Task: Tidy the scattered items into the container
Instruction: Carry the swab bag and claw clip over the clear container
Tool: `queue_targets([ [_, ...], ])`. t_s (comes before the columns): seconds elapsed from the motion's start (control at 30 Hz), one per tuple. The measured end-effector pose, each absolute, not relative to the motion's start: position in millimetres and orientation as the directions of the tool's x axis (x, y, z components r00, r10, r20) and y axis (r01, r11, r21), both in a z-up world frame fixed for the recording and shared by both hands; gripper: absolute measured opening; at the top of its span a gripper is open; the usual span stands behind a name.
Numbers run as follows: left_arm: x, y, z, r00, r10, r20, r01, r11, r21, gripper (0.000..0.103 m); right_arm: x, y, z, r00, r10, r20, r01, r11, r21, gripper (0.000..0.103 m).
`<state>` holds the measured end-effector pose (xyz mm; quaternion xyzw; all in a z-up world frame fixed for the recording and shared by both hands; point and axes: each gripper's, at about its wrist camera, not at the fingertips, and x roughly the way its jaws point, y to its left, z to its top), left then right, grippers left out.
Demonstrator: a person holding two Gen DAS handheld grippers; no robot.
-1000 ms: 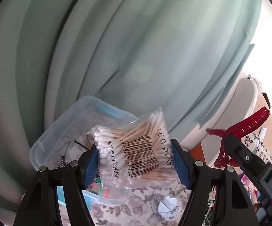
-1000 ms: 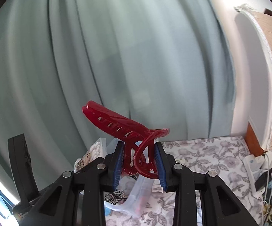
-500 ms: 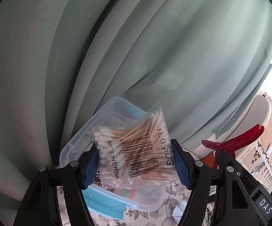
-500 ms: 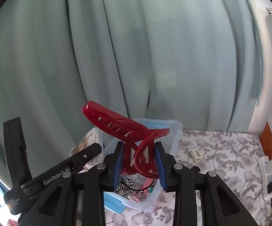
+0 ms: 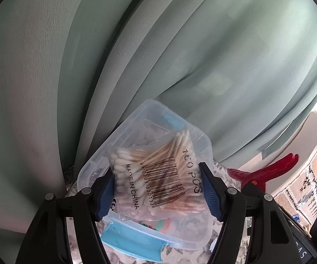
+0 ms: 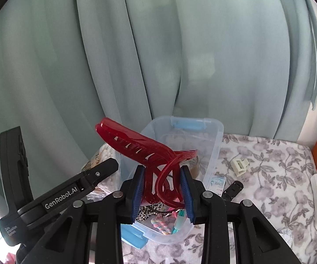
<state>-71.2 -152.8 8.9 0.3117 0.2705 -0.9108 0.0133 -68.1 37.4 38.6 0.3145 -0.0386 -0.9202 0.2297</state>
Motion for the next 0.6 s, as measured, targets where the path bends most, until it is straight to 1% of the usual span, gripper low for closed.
queue_targets([
  [0.3,-97,-144,-6,-0.779,0.160,-0.606,0.209,-0.846,-0.491,0.072,-85,32,18,-0.636,-0.448,-0.628,0.414,-0.885,0.213,0.035],
  [0.6,-106,-145,-11,-0.770,0.155,-0.619,0.223,-0.844,-0.488,0.072,-91,30,13,-0.611,-0.458,-0.646,0.428,-0.877,0.217,0.035],
])
